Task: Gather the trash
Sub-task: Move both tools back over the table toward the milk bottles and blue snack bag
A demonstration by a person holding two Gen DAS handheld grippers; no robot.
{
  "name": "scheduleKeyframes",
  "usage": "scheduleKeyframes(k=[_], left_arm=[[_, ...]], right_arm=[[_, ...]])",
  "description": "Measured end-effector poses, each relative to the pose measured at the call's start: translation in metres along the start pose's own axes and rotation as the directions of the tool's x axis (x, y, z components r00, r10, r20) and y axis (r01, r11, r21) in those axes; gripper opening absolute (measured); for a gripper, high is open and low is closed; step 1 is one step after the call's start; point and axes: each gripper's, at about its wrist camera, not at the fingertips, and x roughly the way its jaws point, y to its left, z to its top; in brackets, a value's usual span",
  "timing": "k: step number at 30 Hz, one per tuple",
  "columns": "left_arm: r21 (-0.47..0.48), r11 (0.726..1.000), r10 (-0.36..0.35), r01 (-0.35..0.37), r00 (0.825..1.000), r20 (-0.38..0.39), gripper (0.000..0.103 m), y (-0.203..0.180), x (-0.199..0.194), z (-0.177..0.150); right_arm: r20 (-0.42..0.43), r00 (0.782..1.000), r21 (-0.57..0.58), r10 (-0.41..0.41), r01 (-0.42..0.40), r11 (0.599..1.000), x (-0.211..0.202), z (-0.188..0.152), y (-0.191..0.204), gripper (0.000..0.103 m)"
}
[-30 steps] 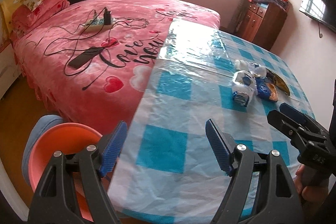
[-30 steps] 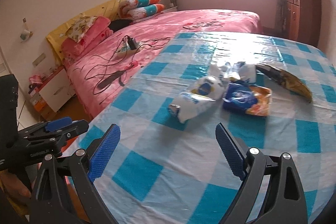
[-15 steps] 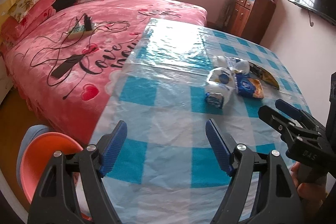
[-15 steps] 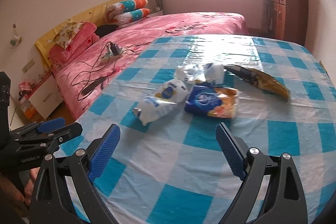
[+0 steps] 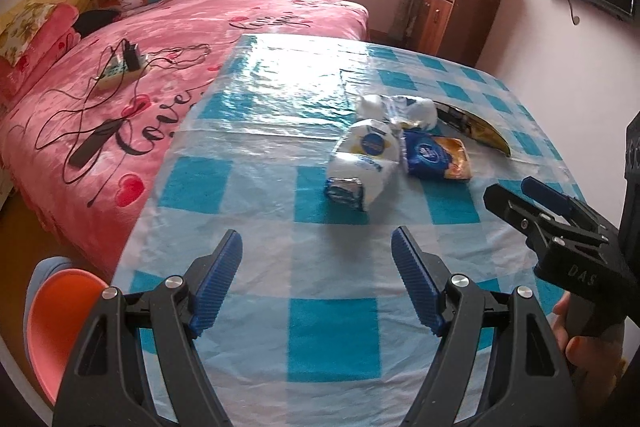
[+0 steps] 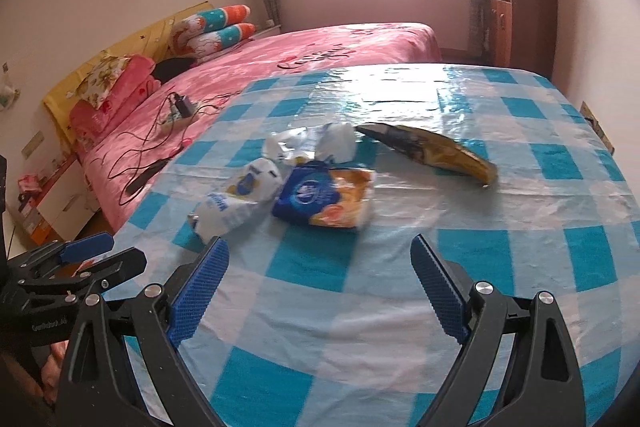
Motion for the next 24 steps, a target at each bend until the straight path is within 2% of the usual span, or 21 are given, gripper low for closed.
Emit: scheduleKeyframes(k=[13, 24], left_arm=[[0.056, 0.998, -0.006, 0.006, 1.000, -0.015, 0.078, -0.034, 0.022, 0.011], [0.130, 0.991, 0.014, -0.014, 1.000, 0.000, 0.078, -0.043, 0.050, 0.042]], right_arm=[[0.000, 0.999, 0.113, -0.043, 0.043, 0.993, -0.004, 0.006, -0.058, 0.091], [-0.018, 0.999, 0.200, -0.033, 0.036, 0.979, -0.002, 0.010, -0.095, 0.091]])
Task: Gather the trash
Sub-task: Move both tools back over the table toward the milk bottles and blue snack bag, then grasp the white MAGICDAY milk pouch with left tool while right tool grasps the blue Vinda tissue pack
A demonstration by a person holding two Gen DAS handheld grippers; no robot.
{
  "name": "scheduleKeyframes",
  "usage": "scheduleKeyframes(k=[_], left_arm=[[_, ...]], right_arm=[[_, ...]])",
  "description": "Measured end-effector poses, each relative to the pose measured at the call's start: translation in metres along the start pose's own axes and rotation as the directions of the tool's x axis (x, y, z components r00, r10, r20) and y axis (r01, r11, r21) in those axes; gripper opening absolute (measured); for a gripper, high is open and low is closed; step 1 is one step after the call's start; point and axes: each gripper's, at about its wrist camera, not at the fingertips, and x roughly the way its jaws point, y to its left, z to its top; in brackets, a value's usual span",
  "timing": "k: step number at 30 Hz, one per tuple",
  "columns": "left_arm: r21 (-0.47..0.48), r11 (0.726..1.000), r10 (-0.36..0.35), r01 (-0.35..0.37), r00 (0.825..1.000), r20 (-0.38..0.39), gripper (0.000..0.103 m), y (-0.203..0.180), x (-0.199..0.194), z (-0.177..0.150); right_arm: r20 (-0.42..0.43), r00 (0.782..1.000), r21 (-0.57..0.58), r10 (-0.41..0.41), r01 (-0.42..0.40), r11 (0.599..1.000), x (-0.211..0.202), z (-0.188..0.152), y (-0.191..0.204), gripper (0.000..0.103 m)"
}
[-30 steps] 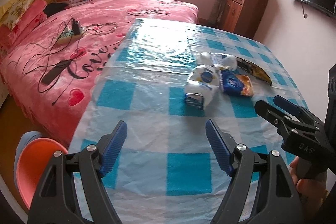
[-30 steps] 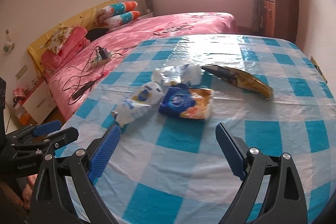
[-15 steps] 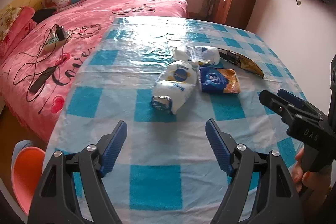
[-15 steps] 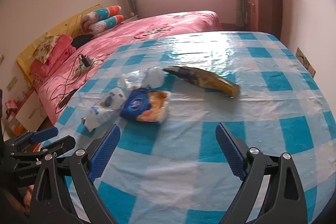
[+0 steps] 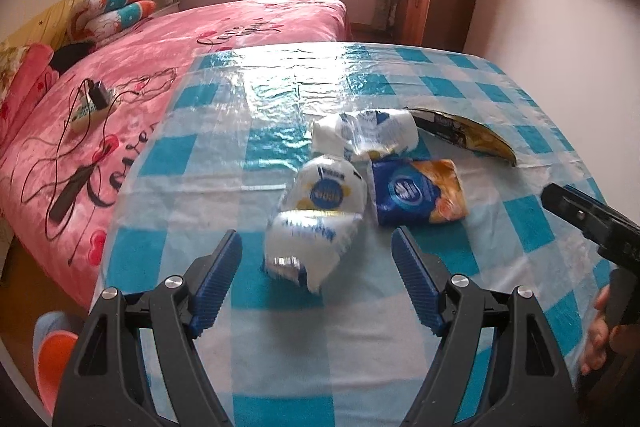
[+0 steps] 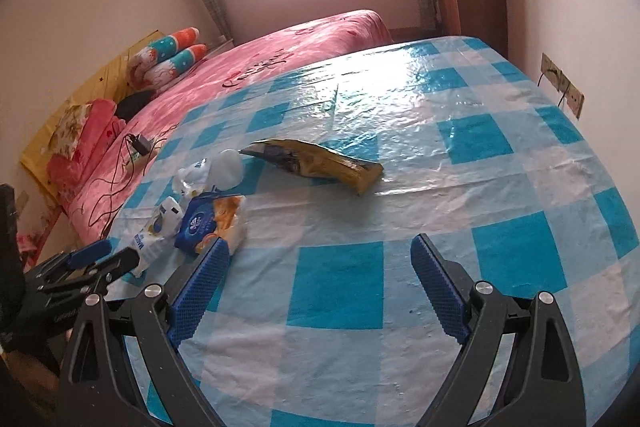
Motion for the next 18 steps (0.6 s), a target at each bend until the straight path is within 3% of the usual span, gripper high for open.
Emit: scheduleKeyframes(k=[6, 18], left_arm=[[0.061, 0.998, -0.011, 0.012, 1.000, -0.019, 0.078, -0.003, 0.016, 0.007], [0.031, 0.999, -0.039, 0.040, 0.999, -0.038, 0.077, 0.009, 0.038, 0.008]], right_arm=[[-0.026, 0.999, 0.007, 0.024, -0.024, 1.000, 0.007, 0.000, -0.001, 0.091], [-0.074, 0.995, -0.043, 0.071, -0.074, 0.996, 0.023, -0.002, 0.025, 0.091]])
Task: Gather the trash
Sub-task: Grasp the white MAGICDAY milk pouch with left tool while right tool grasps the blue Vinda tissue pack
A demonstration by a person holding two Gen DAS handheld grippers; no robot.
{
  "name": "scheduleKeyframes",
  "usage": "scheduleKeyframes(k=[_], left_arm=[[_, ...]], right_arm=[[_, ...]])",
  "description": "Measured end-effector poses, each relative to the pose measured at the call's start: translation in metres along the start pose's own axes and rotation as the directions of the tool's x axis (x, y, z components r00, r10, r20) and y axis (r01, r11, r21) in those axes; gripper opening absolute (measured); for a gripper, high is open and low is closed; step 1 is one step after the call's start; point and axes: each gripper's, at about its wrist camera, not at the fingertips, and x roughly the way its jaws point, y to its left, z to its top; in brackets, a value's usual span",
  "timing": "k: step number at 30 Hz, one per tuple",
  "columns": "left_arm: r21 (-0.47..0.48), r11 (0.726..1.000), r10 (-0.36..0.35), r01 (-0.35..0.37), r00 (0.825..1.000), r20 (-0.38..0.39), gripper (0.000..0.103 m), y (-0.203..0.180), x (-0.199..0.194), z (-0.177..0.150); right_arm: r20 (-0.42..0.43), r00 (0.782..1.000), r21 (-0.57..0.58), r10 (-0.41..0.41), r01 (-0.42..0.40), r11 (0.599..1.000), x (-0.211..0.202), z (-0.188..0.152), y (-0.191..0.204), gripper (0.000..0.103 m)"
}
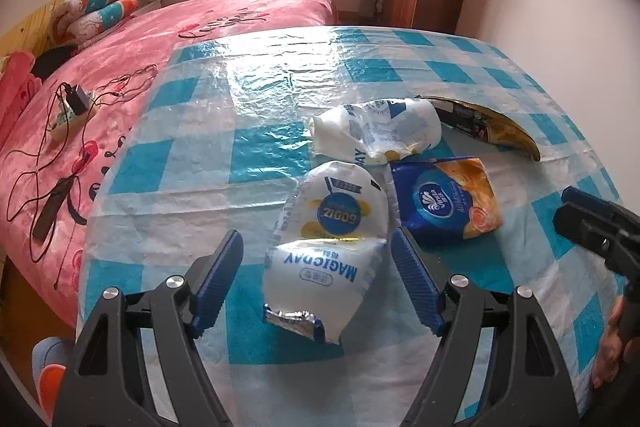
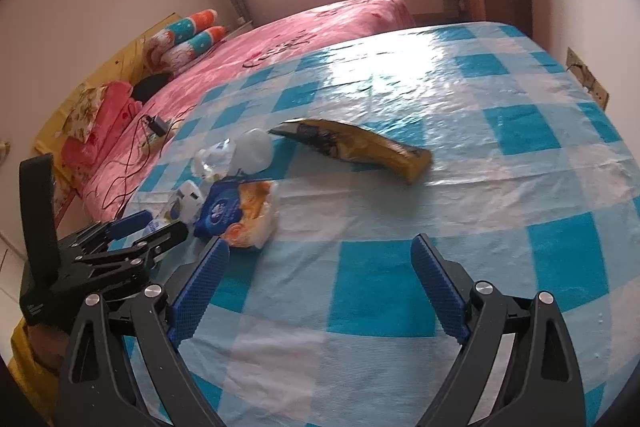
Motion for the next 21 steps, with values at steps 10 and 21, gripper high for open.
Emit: scheduleKeyframes(k=[10, 21], left_arm=[[-0.022, 0.999, -0.039, 0.039, 0.999, -0.006, 0.062, 0.001, 0.006, 0.001], [-0.118, 0.991, -0.057, 0.058, 0.998, 0.017, 0.062, 0.022, -0.002, -0.005]], right_arm=[[-0.033, 0.999, -0.035, 0.019, -0.020, 0.999, 0.017, 0.004, 0.020, 0.091], [-0.068, 0.997, -0.079, 0.027, -0.032, 0.996, 0.041, 0.011, 0.046, 0.091]])
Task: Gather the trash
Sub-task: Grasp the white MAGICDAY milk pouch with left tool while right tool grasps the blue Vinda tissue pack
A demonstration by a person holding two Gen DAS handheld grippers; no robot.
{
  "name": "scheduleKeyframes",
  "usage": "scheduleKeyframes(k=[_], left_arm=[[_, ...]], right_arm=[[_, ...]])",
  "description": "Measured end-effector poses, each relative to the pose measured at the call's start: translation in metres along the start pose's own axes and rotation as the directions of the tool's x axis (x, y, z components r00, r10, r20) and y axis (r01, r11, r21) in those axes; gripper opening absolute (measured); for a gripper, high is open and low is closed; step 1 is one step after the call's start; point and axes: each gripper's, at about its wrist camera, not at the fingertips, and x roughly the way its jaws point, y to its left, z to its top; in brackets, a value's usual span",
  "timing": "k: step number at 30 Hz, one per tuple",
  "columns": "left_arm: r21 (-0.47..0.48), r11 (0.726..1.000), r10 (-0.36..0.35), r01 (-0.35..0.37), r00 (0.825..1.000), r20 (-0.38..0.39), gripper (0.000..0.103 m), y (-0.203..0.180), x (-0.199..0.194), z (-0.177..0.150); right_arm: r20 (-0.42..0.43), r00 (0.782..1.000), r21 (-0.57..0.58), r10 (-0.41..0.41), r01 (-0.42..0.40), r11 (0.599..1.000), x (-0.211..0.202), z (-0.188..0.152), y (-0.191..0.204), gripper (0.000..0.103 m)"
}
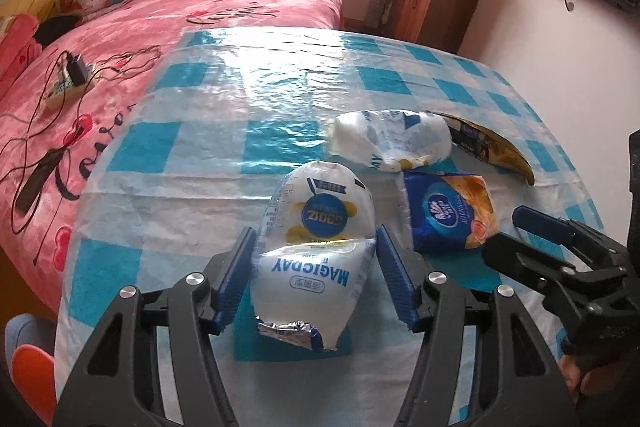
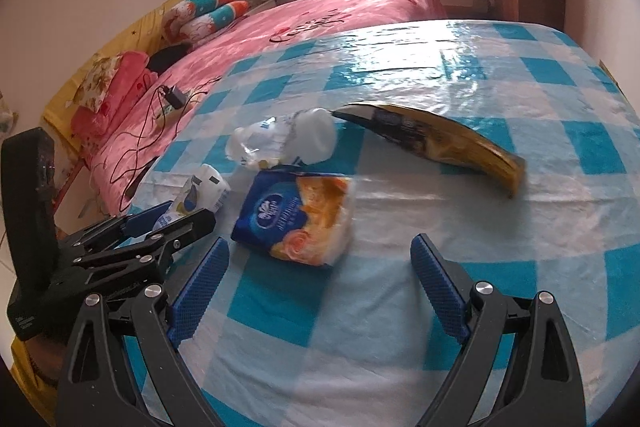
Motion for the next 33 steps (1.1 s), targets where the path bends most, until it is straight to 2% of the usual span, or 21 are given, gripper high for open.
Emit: scheduleKeyframes(k=[13, 23, 26, 33], left_arm=[[-0.057, 0.998, -0.007, 0.009, 0.999, 0.040, 0.062, 0.030, -0.028, -0.008], [-0.084, 0.996, -0.021, 0.025, 0.999, 0.042, 0.062, 0.045, -0.039, -0.019], [-0.085, 0.996, -0.025, 0.028, 0.999, 0.034, 0.062, 0.047, -0.040, -0.024], [-0.091, 0.995, -0.041, 0.043, 0.999, 0.024, 0.062, 0.052, -0.043, -0.032]], right_arm=[[-0.046, 0.993, -0.124, -0.110, 0.103, 0.987, 0.028, 0.010, 0.037, 0.093], [-0.072, 0.967, -0.229, -0.243, 0.221, 0.948, 0.047, 0.013, 0.056, 0.091], [-0.068, 0.968, -0.231, -0.241, 0.220, 0.948, 0.047, 0.013, 0.058, 0.088], [-0.048, 0.972, -0.226, -0.230, 0.214, 0.950, 0.042, 0.012, 0.056, 0.072]])
